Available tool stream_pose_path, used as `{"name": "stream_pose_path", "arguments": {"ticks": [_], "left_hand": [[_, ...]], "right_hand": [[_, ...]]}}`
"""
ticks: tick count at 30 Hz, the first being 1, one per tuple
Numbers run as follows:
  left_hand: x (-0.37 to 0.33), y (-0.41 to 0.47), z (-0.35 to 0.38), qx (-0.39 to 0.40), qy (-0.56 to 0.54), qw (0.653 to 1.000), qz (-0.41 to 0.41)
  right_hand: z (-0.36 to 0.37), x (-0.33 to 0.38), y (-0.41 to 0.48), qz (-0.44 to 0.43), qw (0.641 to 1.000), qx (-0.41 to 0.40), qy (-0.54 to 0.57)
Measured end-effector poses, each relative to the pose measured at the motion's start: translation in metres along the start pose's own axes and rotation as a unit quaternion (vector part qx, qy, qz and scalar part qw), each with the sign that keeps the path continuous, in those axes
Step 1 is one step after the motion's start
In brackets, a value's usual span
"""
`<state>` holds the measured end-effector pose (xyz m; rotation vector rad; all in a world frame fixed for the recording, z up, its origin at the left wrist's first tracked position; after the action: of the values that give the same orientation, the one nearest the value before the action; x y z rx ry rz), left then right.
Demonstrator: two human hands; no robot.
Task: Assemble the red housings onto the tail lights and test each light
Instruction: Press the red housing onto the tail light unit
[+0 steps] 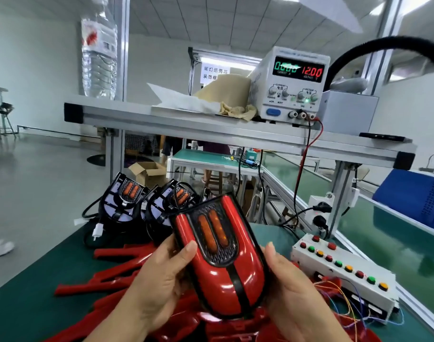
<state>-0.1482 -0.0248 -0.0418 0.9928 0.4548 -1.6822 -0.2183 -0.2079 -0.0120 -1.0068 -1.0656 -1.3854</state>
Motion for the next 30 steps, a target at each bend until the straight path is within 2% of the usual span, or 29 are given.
{"name": "stream_pose_path", "arguments": {"ticks": [3, 8, 19, 23, 30], "left_hand": [[-0.001, 0.000, -0.001, 0.008, 0.039, 0.999, -0.005], [-0.003, -0.001, 0.003, 0.002, 0.050, 0.999, 0.002], [-0.006, 0.000, -0.002, -0.006, 0.060, 0.998, -0.011], [-0.010, -0.002, -0.001, 0.029, 0.077, 0.996, -0.028], [0.000, -0.005, 0.006, 0.051, 0.079, 0.995, -0.043]], "right_hand": [[-0.003, -0.005, 0.003, -0.004, 0.998, -0.038, -0.041], [0.000, -0.011, 0.006, -0.020, 0.996, -0.055, -0.062], [0.000, -0.010, 0.005, -0.010, 0.997, -0.048, -0.063], [-0.004, -0.006, 0.003, 0.017, 0.997, 0.001, -0.071], [0.000, -0.006, 0.002, -0.016, 0.993, -0.069, -0.090]]}}
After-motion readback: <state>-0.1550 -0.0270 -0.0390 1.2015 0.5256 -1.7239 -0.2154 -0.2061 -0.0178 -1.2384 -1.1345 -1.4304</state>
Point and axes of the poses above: each hand's wrist, its own y-axis towards the middle knuckle, its own z-axis out of the palm, x = y × z, the point moved 2 cm from there along y, towards the middle knuckle, and after that the axes turned 7 degrees about -y, right-handed, at the moved point
